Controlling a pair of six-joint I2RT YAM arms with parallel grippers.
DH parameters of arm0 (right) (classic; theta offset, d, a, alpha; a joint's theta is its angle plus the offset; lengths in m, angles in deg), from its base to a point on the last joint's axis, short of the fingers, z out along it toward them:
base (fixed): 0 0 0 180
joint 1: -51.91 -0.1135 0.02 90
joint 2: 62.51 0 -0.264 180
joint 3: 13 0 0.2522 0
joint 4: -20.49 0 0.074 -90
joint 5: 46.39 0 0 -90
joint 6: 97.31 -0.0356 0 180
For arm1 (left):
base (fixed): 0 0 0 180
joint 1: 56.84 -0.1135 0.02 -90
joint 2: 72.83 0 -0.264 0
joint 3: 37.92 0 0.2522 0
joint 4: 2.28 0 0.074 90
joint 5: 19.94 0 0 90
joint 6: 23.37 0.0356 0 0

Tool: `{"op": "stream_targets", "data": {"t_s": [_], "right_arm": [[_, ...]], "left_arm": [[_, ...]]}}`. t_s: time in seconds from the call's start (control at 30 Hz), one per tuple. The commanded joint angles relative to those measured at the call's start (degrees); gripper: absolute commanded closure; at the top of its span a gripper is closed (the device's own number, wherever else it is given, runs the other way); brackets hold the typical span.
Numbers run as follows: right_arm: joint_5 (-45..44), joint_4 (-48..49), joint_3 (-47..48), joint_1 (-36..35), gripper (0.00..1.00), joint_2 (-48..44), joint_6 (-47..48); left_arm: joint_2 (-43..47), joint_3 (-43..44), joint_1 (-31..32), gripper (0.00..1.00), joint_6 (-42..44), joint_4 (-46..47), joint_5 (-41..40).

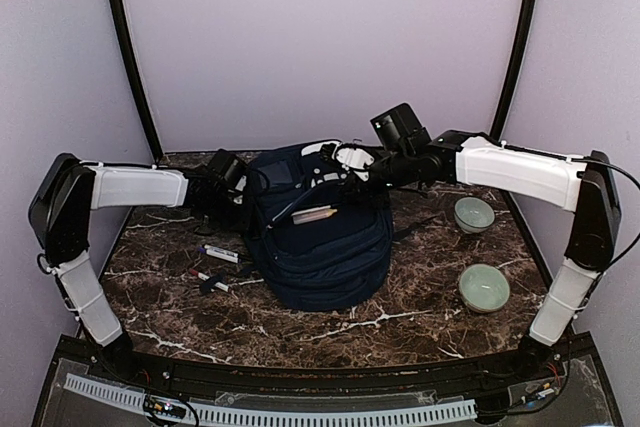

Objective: Pack the student bag
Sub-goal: Move the student bag to the center of the board.

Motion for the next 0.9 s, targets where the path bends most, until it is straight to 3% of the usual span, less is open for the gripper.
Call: {"op": "stream_targets", "data": {"t_s": [0.0, 0.27, 0.37, 0.43, 0.47, 0.67, 0.7, 0.87], "right_arm": [[1.8, -1.3, 1.8, 0.5, 0.98, -1.0, 0.2], [2.9, -5.9, 4.2, 0.2, 0.93, -0.3, 2.6], [2.3, -3.1, 2.0, 0.1, 0.81, -2.7, 2.6], [2.5, -3.9, 2.5, 0.2, 0.85, -2.8, 2.7], [2.0, -4.3, 3.1, 0.1, 0.99, -2.5, 2.6], [2.2, -2.8, 1.3, 0.2, 1.0, -3.6, 1.8], [2.2, -2.8, 1.2, 0.2, 1.0, -3.9, 2.1], [2.4, -3.2, 0.8, 0.1, 1.0, -4.8, 2.7]], "left_arm": [[-4.5, 5.7, 0.1, 1.0, 0.7, 5.9, 7.9], [-11.4, 12.8, 1.8, 1.0, 0.3, 9.4, 15.1], [-12.5, 14.1, 2.7, 1.0, 1.2, 9.6, 16.0], [-13.0, 15.2, 3.2, 1.0, 2.1, 9.2, 16.2], [-13.2, 16.2, 3.4, 1.0, 2.7, 8.6, 16.0], [-10.3, 22.0, 3.5, 1.0, 8.7, -6.1, 7.2], [-8.9, 21.7, 3.5, 0.98, 9.1, -8.6, 5.2], [-0.1, 15.1, 3.4, 0.68, 6.3, -19.4, -5.0]]}}
